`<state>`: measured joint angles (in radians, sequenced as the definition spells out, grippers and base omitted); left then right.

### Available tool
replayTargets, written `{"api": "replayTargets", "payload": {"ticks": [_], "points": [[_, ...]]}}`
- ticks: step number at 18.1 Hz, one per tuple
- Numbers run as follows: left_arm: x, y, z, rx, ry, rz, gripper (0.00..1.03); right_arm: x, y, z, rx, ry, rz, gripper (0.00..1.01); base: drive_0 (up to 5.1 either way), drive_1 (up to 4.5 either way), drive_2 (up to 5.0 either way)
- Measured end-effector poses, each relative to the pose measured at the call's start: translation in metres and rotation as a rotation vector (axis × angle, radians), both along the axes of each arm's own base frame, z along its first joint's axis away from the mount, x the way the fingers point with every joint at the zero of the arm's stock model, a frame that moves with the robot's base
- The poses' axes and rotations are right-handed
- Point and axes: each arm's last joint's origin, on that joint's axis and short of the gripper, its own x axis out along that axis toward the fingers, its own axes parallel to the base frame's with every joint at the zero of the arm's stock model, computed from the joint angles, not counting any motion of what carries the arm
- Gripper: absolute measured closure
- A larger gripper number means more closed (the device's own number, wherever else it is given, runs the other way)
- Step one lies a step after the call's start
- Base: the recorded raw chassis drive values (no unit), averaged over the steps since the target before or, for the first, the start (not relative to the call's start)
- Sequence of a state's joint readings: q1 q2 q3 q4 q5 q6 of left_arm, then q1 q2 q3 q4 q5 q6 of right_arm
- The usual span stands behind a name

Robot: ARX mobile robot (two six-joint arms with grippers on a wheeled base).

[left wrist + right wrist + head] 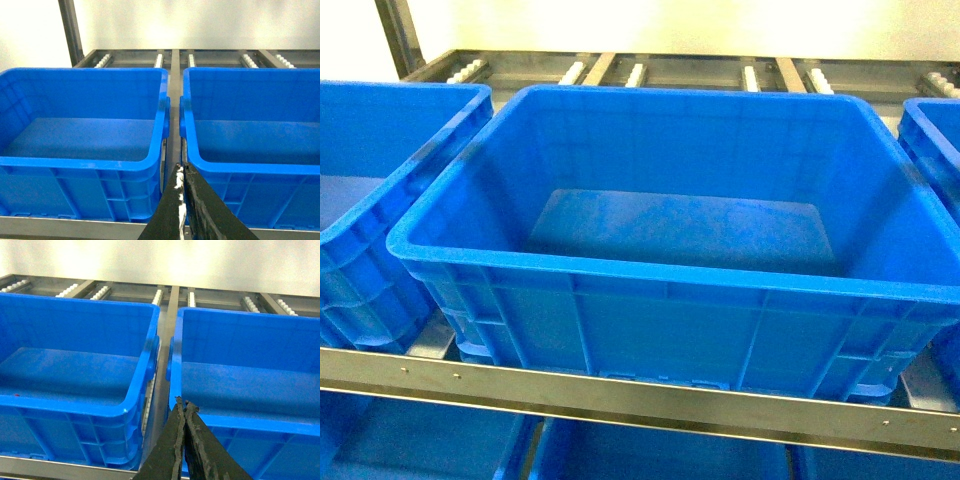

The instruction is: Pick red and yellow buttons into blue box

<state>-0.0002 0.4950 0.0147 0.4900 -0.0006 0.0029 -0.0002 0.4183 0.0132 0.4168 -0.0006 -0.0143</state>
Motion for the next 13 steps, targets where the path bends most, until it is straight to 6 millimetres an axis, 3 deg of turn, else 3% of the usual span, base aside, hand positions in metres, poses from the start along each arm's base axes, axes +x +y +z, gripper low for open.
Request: {"api": "replayTargets", "payload": {"ticks": [13], "points": [[-0.021,0.0,0.001,0.0,-0.006,0.0,1.01,-0.021,0.0,-0.004,0.0,0.036,0.0,0.99,0.0,0.0,0.0]]}}
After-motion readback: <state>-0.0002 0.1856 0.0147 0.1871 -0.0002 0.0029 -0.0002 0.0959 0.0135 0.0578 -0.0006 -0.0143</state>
